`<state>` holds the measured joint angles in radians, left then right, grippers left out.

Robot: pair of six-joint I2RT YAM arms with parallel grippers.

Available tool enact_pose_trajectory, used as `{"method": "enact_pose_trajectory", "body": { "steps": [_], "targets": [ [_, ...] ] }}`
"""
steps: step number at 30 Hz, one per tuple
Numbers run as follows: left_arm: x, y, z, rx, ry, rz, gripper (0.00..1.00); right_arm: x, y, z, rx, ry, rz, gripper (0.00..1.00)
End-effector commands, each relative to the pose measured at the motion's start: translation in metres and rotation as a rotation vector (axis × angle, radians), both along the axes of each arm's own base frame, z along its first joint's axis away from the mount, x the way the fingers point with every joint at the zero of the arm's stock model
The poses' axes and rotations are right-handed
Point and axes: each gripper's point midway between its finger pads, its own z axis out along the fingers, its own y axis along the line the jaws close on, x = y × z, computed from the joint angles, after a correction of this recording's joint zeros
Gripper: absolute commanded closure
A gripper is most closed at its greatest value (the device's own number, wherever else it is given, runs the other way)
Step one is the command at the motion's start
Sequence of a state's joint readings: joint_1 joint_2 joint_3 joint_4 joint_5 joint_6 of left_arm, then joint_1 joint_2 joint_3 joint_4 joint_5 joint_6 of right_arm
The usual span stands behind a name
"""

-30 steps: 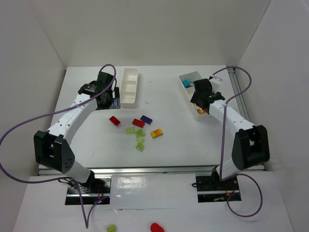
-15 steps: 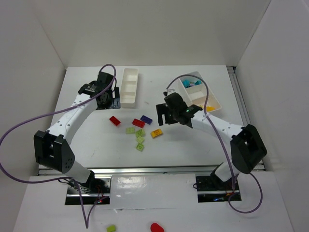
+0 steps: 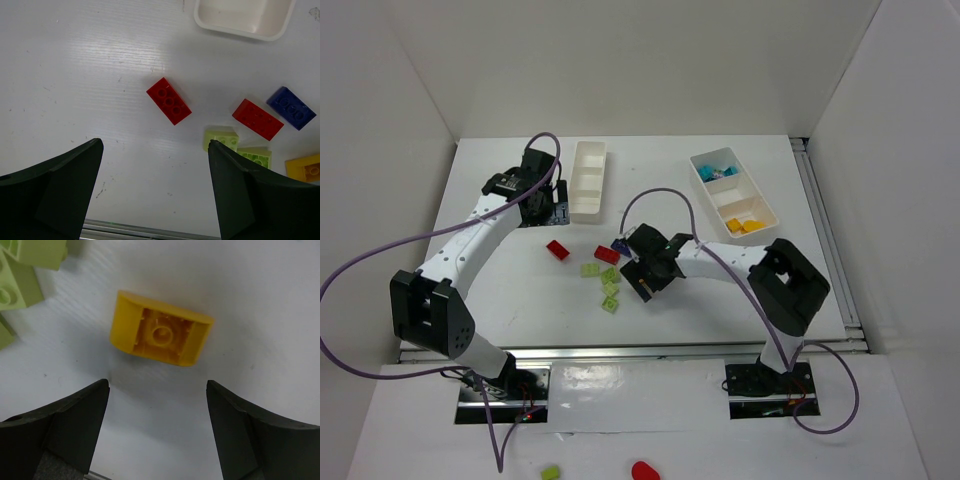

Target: Sort the legos into containers by color

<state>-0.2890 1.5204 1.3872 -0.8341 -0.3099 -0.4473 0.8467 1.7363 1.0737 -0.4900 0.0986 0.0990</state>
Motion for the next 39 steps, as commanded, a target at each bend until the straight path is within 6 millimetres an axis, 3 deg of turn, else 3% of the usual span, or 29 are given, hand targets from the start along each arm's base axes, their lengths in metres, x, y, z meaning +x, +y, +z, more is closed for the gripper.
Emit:
{"method": "enact_pose_trajectory", "body": {
  "steps": [1, 5, 11, 13, 15, 18, 21, 22, 23, 24, 25, 28, 29, 31, 34, 36, 39],
  "targets": [
    [0.002, 0.000, 0.007, -0.001, -0.028, 0.003, 0.05, 0.007, 0.008, 0.006, -0.053, -0.062, 0.083, 0.14],
    [-0.001, 0.000, 0.009, -0.001, -0.028, 0.003, 0.05, 0.027, 0.017, 0.005, -0.030, -0.148, 0.040, 0.14],
    [-0.001, 0.002, 0.013, 0.003, -0.039, 0.007, 0.05, 0.077, 0.009, 0.005, 0.027, -0.197, -0.068, 0.13],
    [-0.001, 0.002, 0.013, 0.003, -0.039, 0.007, 0.05, 0.081, 0.006, -0.004, 0.030, -0.179, -0.078, 0.13],
    [-0.001, 0.002, 0.013, 0.003, -0.039, 0.007, 0.05, 0.092, 0.007, 0.000, 0.073, -0.192, -0.096, 0.13],
    [-0.001, 0.002, 0.013, 0.003, -0.039, 0.007, 0.05, 0.093, 0.005, -0.007, 0.097, -0.160, -0.095, 0.15],
    [-0.001, 0.002, 0.013, 0.003, -0.039, 0.007, 0.05, 0.086, 0.005, -0.011, 0.112, -0.131, -0.106, 0.30],
    [-0.001, 0.002, 0.013, 0.003, -0.039, 0.007, 0.05, 0.088, 0.009, -0.005, 0.139, -0.140, -0.129, 0.36],
    [-0.001, 0.002, 0.013, 0.003, -0.039, 0.007, 0.05, 0.085, 0.007, -0.008, 0.136, -0.130, -0.139, 0.45],
    [-0.001, 0.002, 0.013, 0.003, -0.039, 0.007, 0.05, 0.084, 0.006, -0.002, 0.146, -0.132, -0.148, 0.61],
    [-0.001, 0.002, 0.013, 0.003, -0.039, 0.007, 0.05, 0.085, 0.008, 0.003, 0.159, -0.138, -0.157, 0.68],
    [-0.001, 0.002, 0.009, 0.006, -0.029, 0.007, 0.05, 0.079, 0.002, 0.025, 0.155, -0.169, -0.202, 0.72],
    [-0.001, 0.002, 0.009, 0.006, -0.029, 0.007, 0.05, 0.087, -0.004, 0.047, 0.159, -0.230, -0.254, 0.72],
    [0.002, 0.001, 0.009, 0.006, -0.029, 0.007, 0.05, 0.089, -0.019, 0.066, 0.137, -0.284, -0.318, 0.72],
    [0.001, -0.001, 0.009, -0.002, -0.026, 0.002, 0.05, 0.110, -0.066, 0.110, 0.150, -0.412, -0.525, 0.72],
    [0.002, -0.001, 0.006, 0.000, -0.018, 0.002, 0.05, 0.125, -0.107, 0.137, 0.181, -0.480, -0.685, 0.72],
    [0.002, -0.002, 0.006, -0.007, -0.015, -0.003, 0.05, 0.138, -0.164, 0.147, 0.184, -0.514, -0.864, 0.72]
  ]
}}
